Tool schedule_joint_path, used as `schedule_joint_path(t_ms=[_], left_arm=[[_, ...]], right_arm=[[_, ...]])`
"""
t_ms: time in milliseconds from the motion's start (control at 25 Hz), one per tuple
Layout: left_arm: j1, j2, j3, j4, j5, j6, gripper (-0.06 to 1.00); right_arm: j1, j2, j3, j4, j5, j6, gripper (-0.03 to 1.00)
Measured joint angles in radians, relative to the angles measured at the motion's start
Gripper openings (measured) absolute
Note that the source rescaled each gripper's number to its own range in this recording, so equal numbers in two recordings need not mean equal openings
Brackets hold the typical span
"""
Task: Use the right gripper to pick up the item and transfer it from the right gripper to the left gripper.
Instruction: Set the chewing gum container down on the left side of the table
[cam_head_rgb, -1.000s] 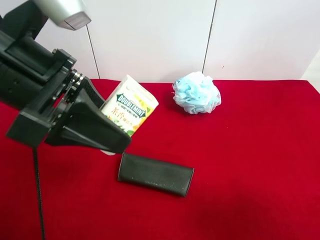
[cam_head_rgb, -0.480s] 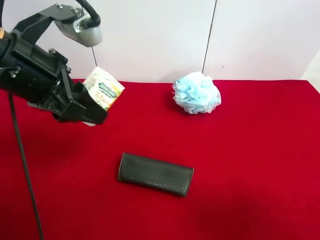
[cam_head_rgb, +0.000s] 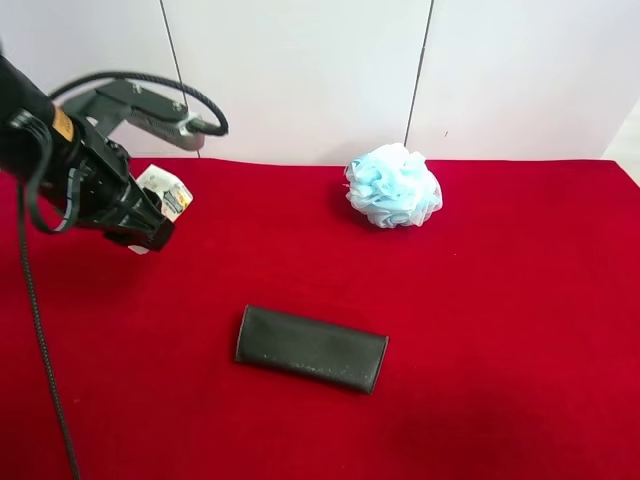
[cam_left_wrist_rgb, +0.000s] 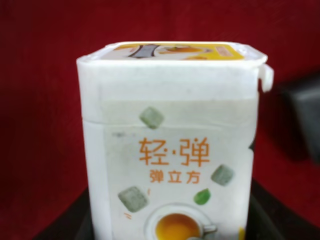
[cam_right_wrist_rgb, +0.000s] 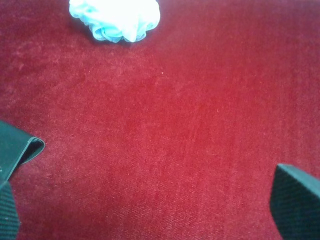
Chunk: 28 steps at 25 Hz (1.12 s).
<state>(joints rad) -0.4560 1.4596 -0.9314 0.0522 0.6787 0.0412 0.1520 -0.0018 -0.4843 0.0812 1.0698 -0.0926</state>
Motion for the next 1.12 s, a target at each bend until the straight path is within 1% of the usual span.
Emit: schedule_joint_path(t_ms=[200, 280, 800, 1120], left_arm=[[0.048, 0.101, 0.000, 0.010, -0.072, 0.000, 0.00], [0.055, 0.138, 0.000, 0.013, -0.097, 0.000, 0.00], [0.057, 0.353, 0.000, 0.019, -0.216, 0.000, 0.00], [0.057, 0.385, 0.000, 0.020, -0.247, 0.000, 0.00]], right_arm=[[0.000, 0.000, 0.000, 0.000, 0.000, 0.000, 1.00], [0.000, 0.000, 0.000, 0.000, 0.000, 0.000, 1.00], [0.000, 0.000, 0.000, 0.000, 0.000, 0.000, 1.00], [0.000, 0.000, 0.000, 0.000, 0.000, 0.000, 1.00]])
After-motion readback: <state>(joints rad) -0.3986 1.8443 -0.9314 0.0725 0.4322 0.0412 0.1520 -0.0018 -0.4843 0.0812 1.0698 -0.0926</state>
